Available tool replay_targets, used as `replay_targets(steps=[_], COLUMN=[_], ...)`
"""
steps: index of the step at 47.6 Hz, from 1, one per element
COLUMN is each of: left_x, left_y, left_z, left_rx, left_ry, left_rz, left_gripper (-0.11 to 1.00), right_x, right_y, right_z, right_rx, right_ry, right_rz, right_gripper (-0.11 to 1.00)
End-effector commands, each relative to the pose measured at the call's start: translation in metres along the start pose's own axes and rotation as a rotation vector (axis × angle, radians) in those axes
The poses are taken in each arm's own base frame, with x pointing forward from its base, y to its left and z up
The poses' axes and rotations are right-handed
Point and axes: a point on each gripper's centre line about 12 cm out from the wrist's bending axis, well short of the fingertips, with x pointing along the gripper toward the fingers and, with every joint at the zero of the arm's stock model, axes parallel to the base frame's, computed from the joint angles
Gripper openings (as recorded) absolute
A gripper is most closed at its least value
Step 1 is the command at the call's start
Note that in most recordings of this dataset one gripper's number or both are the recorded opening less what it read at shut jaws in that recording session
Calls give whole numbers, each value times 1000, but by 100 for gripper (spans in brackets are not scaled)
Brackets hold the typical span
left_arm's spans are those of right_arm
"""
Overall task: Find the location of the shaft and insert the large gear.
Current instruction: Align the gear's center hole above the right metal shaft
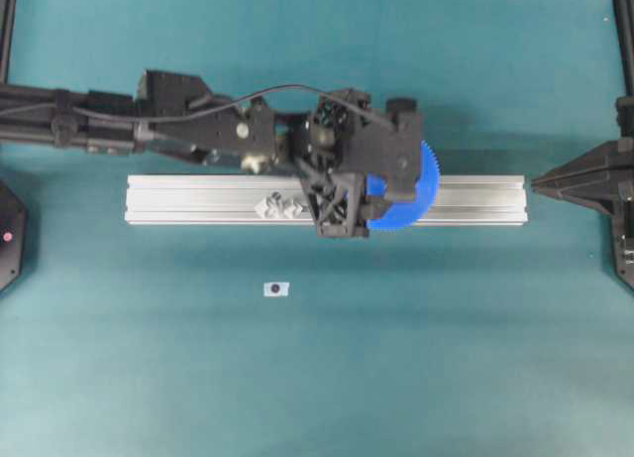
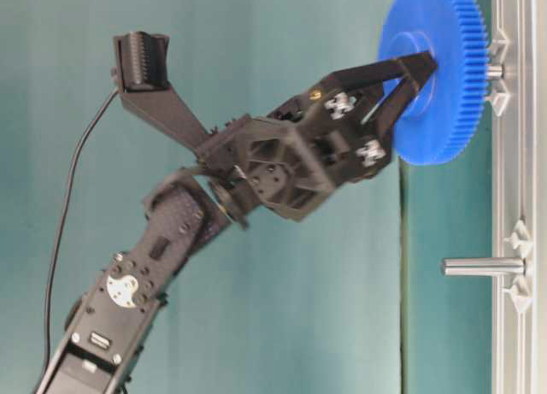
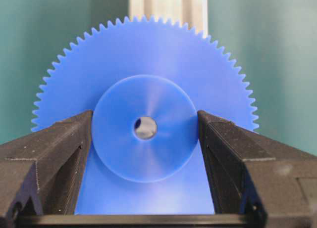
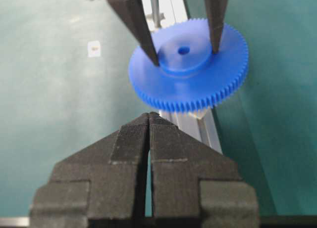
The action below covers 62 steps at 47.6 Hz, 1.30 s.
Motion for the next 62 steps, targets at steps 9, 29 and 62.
replay_targets(steps=[9,29,62], left_x=[-5,1,4], left_y=[13,10,10], left_z=[23,25,21], left_rx=[-9,-10,-8], left_ry=[-66,-74,-37], left_rz=[26,23,16], left_gripper=[71,71,71], right_x=[0,0,-1], right_y=[0,0,0], right_z=[5,4,4], right_rx=[10,10,10], right_ry=[-14,-15,-16], right_rz=[0,0,-1], right_gripper=[1,1,1])
